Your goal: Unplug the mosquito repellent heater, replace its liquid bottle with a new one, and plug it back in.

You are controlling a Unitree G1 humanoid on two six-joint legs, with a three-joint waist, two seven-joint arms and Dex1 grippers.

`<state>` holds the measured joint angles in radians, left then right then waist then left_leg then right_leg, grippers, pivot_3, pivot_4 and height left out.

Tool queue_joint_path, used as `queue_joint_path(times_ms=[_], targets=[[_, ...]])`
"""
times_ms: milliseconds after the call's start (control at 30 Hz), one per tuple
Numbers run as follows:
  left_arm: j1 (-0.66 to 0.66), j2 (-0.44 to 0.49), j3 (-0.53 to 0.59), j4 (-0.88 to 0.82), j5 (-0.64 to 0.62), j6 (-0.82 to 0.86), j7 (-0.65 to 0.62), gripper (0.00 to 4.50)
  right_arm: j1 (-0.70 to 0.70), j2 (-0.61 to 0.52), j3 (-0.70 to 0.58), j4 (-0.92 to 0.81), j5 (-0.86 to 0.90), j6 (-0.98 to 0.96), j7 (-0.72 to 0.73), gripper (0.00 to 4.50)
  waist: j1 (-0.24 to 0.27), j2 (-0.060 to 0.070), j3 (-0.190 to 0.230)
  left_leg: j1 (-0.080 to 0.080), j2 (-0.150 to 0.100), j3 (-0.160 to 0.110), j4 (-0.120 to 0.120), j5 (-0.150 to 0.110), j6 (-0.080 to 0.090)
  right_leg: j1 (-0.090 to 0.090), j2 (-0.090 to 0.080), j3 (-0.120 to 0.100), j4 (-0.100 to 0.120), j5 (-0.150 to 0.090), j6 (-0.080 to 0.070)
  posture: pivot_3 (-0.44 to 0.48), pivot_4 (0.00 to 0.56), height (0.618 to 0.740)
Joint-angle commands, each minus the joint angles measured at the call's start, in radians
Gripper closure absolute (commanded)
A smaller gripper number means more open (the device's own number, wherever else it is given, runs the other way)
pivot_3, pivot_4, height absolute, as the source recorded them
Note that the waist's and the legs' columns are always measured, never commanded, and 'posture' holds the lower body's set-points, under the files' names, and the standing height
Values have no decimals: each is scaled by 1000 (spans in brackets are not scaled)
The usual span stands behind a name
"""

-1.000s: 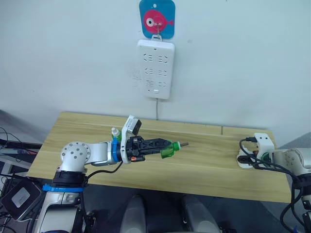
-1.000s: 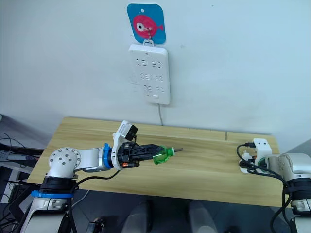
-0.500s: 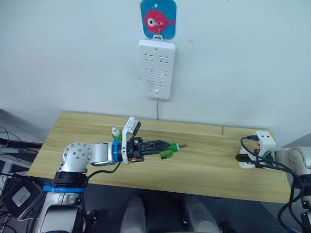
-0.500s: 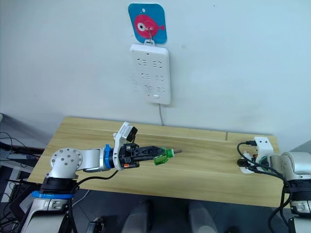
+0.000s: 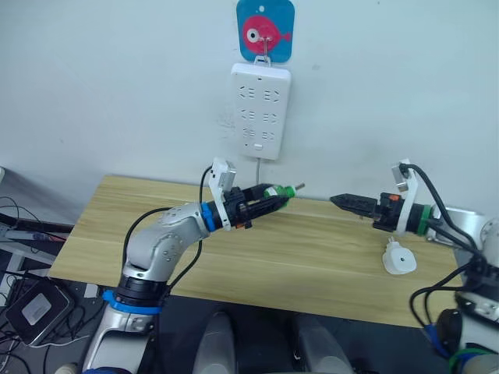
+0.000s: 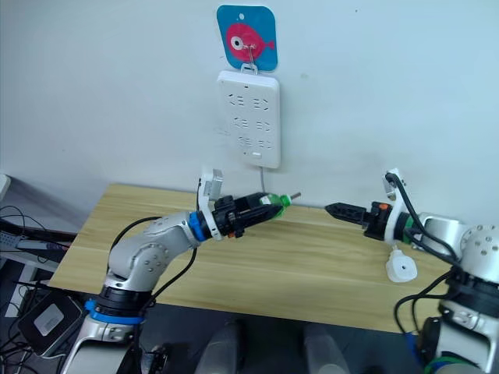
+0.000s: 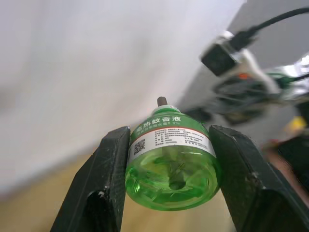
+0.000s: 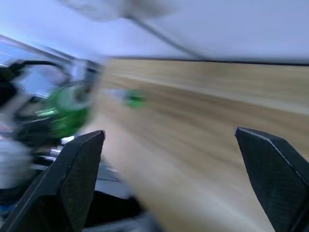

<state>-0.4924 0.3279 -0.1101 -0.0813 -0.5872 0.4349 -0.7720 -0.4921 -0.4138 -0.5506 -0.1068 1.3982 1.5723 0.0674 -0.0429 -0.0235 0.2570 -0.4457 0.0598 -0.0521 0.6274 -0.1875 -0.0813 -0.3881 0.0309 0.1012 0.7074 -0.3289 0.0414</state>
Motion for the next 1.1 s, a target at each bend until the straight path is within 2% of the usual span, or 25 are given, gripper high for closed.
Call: queue_joint_path(times_ms=[33, 100, 200, 500, 600, 733, 867, 900, 1000, 1100], targets=[[-11, -30, -35, -1, 116, -181, -18, 2261, 73, -21, 110, -82, 427, -231, -308, 12, -2, 0, 0, -1, 0, 0, 0, 0, 0, 0, 0, 0, -1, 0, 0, -76, 247, 740], [-6, -44, -50, 4, 149, -226, -30, 2261, 101, -36, 199, -121, 553, -357, -445, 12, -11, 0, 0, -1, 0, 0, 0, -1, 1, 0, -1, 0, -1, 0, 0, -78, 249, 740], [19, -63, -66, -13, 151, -228, -39, 2261, 101, 9, 276, -179, 574, -494, -550, 12, -24, 0, 0, -2, 0, -1, 0, -1, 1, -1, 0, 0, -1, 0, 1, -79, 250, 740], [46, -75, -84, -39, 156, -238, -82, 2261, 102, 26, 354, -234, 574, -626, -594, 12, -40, 0, 0, -1, 1, -2, 0, 0, 1, -1, 2, -1, 1, 0, 1, -85, 255, 740], [47, -71, -85, -34, 159, -244, -97, 2261, 105, 20, 364, -236, 574, -636, -589, 560, -40, 0, 0, -1, 1, -2, 0, 0, 1, -1, 2, -1, 1, 0, 1, -85, 257, 740], [49, -73, -84, -32, 163, -246, -103, 2261, 108, 16, 368, -236, 574, -639, -575, 2070, -39, 0, 0, -1, 1, -2, 0, 0, 1, -1, 2, -1, 1, 0, 1, -83, 257, 740], [51, -80, -87, -32, 167, -252, -100, 2261, 114, 29, 369, -240, 574, -653, -586, 3449, -39, 0, 0, -1, 1, -2, 0, 0, 1, -1, 2, -1, 1, 0, 1, -83, 257, 740], [51, -81, -88, -32, 168, -253, -99, 2261, 116, 42, 367, -244, 574, -665, -600, 3668, -39, 0, 0, -1, 1, -2, 0, 0, 1, -1, 2, -1, 1, 0, 1, -82, 257, 740], [51, -83, -88, -29, 165, -248, -97, 2261, 117, 68, 365, -248, 574, -684, -619, 3667, -39, 0, 0, -1, 1, -2, 0, 0, 1, -1, 2, -1, 1, 0, 1, -84, 257, 740], [47, -74, -89, -23, 168, -231, -103, 1285, 124, 57, 366, -248, 574, -678, -619, 3667, -40, 1, 0, -1, 1, -2, 0, 0, 1, -1, 2, -1, 1, 0, 1, -86, 257, 740]])
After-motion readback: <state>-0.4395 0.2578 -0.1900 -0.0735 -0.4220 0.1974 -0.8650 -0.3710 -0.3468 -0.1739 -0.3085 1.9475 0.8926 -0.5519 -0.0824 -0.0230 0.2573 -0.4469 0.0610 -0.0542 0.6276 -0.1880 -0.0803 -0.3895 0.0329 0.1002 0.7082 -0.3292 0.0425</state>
